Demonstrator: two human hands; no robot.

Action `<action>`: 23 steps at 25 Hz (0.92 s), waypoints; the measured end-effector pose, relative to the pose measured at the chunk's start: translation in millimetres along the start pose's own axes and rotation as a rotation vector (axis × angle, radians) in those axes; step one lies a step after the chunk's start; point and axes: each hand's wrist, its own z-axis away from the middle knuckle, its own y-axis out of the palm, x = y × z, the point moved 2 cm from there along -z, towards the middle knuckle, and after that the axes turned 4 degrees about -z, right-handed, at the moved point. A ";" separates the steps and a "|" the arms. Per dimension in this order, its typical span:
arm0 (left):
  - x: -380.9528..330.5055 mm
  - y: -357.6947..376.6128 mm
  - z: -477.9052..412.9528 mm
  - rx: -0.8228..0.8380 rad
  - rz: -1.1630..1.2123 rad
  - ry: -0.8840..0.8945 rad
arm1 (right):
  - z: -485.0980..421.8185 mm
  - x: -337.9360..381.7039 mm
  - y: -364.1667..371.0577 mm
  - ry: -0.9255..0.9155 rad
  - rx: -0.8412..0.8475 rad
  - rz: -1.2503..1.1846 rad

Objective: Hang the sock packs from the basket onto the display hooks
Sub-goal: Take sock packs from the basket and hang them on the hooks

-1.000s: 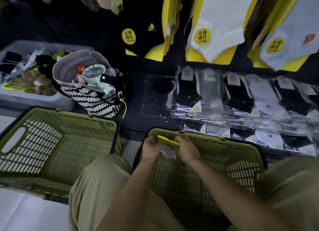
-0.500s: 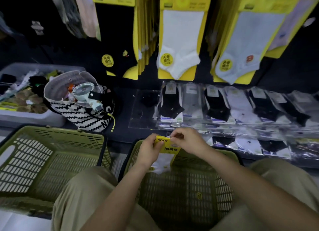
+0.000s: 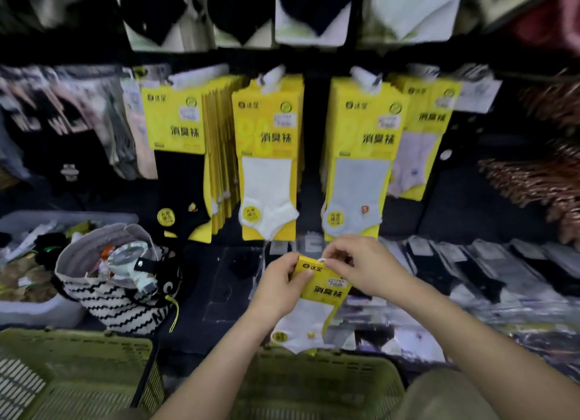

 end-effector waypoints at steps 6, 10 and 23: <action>-94.2 -21.9 -45.4 -0.171 0.097 0.224 | -32.2 26.2 -100.8 -0.015 -0.318 -0.322; -159.1 -33.6 -72.9 -0.302 -0.087 0.464 | -59.5 42.7 -158.5 -0.042 -0.531 -0.361; -177.1 -36.1 -115.1 -0.396 -0.265 0.407 | -100.7 32.9 -184.3 0.019 -0.544 -0.195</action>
